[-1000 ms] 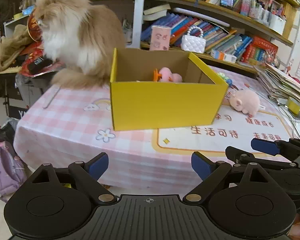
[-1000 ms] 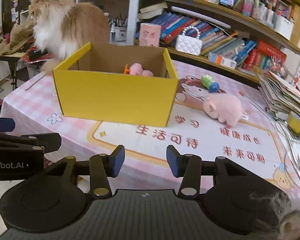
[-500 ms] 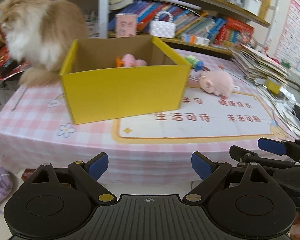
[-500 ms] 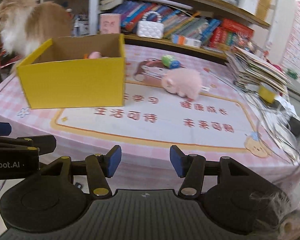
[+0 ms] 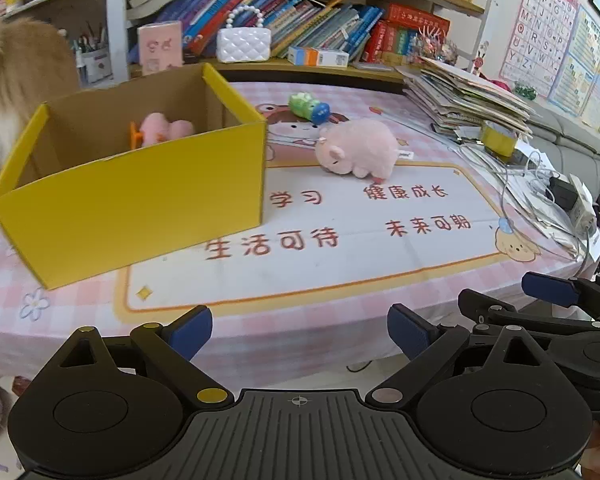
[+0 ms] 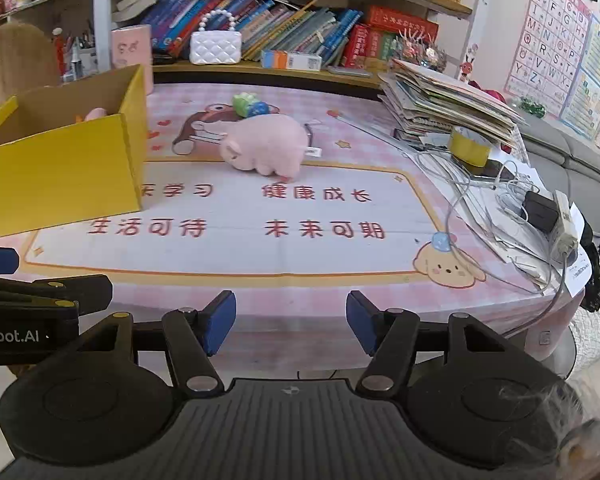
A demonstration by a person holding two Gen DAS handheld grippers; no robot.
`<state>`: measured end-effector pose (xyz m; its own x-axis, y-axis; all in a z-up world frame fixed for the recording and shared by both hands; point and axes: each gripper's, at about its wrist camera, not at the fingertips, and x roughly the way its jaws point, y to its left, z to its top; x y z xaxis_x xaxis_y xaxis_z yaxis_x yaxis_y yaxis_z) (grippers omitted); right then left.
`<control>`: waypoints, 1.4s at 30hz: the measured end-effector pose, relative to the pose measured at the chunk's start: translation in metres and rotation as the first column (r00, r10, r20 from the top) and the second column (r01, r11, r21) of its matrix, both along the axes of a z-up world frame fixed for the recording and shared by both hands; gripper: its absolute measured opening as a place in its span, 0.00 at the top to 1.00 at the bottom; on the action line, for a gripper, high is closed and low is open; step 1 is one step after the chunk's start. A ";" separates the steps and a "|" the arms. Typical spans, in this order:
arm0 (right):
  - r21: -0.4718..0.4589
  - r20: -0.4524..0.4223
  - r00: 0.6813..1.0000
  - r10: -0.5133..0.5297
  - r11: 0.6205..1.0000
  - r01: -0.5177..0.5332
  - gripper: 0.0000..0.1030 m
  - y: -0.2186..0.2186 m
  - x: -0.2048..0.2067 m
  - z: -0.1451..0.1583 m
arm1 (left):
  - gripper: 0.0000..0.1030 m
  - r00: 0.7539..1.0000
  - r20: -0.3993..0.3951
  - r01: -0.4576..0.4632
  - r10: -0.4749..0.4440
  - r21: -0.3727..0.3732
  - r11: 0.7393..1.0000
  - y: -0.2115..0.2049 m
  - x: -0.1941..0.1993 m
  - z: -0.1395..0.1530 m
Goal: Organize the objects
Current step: 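Withdraw both open tools from the box toward the pink pig and toy car, then grasp the pink plush pig with the left tool while the right tool grasps the toy car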
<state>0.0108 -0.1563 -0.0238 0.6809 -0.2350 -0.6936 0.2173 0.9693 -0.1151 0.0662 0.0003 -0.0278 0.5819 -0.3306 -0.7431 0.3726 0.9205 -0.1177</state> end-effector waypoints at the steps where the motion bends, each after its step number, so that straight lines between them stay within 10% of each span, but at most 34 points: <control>1: 0.000 -0.004 1.000 -0.001 1.000 0.001 0.42 -0.005 0.003 -0.001 | 0.07 1.000 -0.002 -0.001 0.001 0.000 1.000 -0.004 0.003 -0.001; 21: 0.035 -0.079 0.994 0.071 0.997 -0.069 0.46 -0.087 0.088 -0.015 | 0.06 0.996 -0.059 -0.060 0.061 0.018 0.998 -0.081 0.077 -0.018; 42: 0.135 0.035 0.999 0.022 0.991 -0.026 0.41 -0.176 0.166 -0.003 | 0.02 0.995 0.022 -0.102 0.101 0.037 0.994 -0.154 0.151 -0.012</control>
<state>0.1771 -0.3326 -0.0265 0.7082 -0.1241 -0.6950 0.1955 0.9804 0.0241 0.2175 -0.1535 -0.0402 0.6261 -0.2411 -0.7415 0.2793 0.9572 -0.0754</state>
